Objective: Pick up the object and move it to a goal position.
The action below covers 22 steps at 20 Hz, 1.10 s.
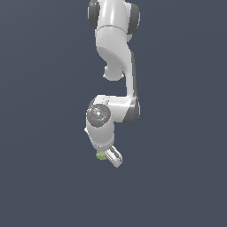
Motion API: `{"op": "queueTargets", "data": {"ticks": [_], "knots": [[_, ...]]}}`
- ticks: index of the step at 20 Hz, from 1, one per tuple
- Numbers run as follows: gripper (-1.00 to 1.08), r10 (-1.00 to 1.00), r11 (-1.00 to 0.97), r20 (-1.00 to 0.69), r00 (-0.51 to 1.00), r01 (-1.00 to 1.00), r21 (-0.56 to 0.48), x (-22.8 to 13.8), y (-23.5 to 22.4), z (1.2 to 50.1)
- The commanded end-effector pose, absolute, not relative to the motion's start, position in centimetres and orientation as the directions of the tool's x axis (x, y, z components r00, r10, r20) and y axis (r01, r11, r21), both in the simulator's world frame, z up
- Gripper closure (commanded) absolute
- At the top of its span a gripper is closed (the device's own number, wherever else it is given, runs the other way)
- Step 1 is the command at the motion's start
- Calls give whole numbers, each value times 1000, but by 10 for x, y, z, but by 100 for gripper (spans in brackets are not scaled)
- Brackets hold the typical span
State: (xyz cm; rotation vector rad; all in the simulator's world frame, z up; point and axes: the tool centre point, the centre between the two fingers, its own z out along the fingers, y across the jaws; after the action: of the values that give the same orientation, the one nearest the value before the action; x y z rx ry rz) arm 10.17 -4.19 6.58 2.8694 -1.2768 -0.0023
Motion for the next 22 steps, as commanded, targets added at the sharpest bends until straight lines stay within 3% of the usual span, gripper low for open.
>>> {"op": "queueTargets", "data": {"ticks": [1, 22], "knots": [[108, -742, -670, 0, 670, -742, 0, 105, -24, 83], [108, -742, -670, 1, 670, -742, 1, 135, 130, 236]]}}
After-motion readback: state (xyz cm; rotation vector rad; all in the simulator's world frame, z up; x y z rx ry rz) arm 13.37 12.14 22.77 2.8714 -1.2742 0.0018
